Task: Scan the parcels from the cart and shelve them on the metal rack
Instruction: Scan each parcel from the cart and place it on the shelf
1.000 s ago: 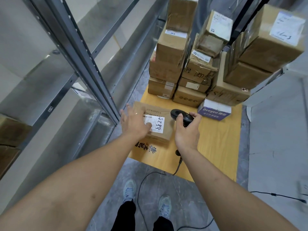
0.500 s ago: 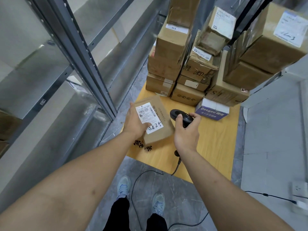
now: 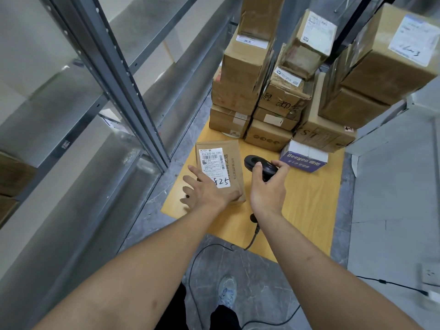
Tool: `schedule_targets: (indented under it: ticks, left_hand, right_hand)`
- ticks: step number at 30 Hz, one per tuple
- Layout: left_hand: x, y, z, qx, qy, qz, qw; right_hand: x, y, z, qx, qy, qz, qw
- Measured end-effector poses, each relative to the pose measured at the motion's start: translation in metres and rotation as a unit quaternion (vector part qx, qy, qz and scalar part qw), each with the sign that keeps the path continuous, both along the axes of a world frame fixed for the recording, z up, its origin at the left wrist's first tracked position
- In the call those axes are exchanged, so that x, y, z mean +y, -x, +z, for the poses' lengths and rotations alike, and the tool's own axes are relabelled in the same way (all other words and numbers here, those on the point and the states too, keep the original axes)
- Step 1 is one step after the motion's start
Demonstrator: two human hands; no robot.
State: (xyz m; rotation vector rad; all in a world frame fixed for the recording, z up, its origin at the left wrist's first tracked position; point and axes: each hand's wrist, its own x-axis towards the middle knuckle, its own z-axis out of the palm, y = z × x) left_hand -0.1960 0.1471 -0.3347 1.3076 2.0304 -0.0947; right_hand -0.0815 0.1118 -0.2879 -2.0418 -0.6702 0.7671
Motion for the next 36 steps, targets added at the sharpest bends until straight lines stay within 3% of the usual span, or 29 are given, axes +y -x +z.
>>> schedule_targets:
  ticks: [10,15,24,36]
  left_hand:
    - [-0.011,-0.032,0.007,-0.004,0.027,0.027,0.999]
    - [-0.013,-0.023,0.006,-0.003,0.03,-0.032,0.999]
    - [-0.019,0.024,0.008,-0.022,-0.085,-0.101,0.991]
    - [-0.014,0.101,0.08,0.048,-0.236,-0.252,0.937]
  right_hand:
    - [-0.013,-0.017,0.004,-0.008,-0.008,-0.002,1.0]
    - [-0.018,-0.022,0.008,-0.008,-0.012,0.009,1.0]
    - [-0.022,-0.022,0.016,-0.031,-0.02,0.1,0.994]
    - [-0.036,-0.006,0.063,-0.099,-0.071,0.31,0.943]
